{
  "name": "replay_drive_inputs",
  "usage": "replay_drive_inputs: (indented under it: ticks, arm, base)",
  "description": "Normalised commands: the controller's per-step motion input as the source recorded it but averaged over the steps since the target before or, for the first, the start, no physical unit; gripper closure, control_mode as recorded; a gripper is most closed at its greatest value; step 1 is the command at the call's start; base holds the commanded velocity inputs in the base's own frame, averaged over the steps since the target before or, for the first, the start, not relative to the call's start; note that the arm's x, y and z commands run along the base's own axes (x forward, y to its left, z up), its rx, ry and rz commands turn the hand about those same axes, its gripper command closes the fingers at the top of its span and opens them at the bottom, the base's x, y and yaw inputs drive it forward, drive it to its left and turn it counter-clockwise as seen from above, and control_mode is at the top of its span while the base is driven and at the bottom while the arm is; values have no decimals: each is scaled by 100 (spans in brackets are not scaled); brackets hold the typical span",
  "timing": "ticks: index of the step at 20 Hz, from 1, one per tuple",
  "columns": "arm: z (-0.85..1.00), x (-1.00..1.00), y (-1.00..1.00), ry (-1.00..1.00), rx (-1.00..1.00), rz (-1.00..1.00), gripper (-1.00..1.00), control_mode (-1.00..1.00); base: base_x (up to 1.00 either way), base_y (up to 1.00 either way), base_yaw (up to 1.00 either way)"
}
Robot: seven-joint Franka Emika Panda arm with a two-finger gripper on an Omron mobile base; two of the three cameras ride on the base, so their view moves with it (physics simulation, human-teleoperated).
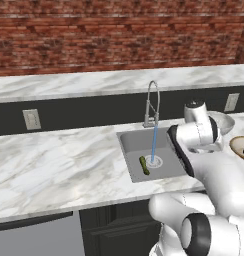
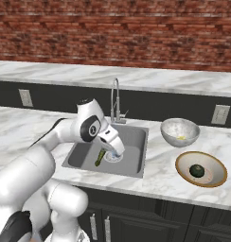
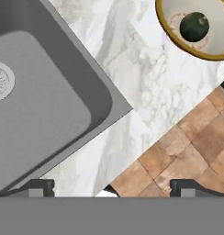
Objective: Pick the squashs from the sink and place them in one bowl. Place the lemon wedge in the other bowl. Then turn off the sink faucet.
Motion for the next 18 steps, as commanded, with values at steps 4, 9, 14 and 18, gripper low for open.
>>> replay_drive_inputs:
  ticks: [4,9,14,18]
  arm:
    - [-4,22,95,12,0,22,-100,-100]
    - [-15,52,60,6,6,20,-100,-100]
    - [-37,70,10,0,7,9,-100,-100]
    - [-37,50,0,2,6,7,-100,-100]
  base:
    - [0,0,0]
    - [0,0,0]
    - [0,0,0]
    - [0,0,0]
